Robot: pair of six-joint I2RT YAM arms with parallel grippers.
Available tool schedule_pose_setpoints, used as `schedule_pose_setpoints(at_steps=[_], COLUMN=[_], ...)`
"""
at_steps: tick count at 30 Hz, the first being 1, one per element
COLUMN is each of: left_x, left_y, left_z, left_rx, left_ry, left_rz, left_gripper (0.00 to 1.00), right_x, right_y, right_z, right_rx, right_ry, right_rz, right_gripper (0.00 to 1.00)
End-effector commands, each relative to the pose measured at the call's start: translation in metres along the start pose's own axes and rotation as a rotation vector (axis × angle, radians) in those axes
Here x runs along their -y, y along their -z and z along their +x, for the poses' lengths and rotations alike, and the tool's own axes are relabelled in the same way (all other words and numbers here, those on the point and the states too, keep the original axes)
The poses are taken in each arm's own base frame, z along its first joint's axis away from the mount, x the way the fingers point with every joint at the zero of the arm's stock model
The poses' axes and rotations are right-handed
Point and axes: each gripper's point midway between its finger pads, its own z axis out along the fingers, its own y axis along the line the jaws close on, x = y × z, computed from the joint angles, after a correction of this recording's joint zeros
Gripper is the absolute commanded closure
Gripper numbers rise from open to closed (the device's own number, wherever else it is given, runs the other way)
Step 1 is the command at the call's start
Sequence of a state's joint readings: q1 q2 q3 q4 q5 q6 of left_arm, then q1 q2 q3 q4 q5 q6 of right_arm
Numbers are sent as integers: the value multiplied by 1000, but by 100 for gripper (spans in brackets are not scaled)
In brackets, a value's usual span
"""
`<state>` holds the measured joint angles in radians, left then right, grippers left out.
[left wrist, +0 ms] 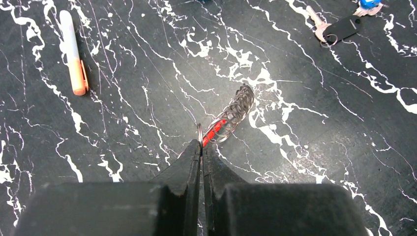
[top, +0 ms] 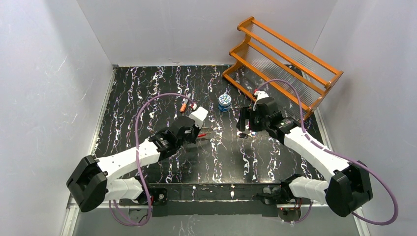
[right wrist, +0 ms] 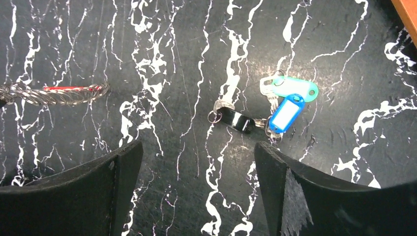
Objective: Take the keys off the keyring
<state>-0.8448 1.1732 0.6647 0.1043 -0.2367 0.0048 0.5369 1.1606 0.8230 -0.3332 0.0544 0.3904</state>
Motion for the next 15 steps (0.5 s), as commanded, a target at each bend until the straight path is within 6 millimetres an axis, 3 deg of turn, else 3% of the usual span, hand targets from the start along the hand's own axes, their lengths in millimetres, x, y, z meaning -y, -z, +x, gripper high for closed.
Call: schedule_pose_setpoints(at_steps=[1,4,8,13,15], left_x=[-9,-13,-21,-43,-53], left_y=[-5,-14,-28,-44,-48], left_z=[-7,0,6,14,18], left_rx=[-28,-78,-120,-162,-177], left_ry=[57,104,192,301,332], left_rz=[-38,-30,-1,-13,-25], left_gripper=[100,100,100,100,94], right_x=[4,11,17,38,46], right_y=[12,30,64,94,107], right_z=[-21,-33,-50,-56,-60], right_rx=[70,148,283,341,377], right_ry=[-8,-13,-17,-32,-43], right_rz=[44,79,98,207,250], right_gripper=[7,2,1,1,1])
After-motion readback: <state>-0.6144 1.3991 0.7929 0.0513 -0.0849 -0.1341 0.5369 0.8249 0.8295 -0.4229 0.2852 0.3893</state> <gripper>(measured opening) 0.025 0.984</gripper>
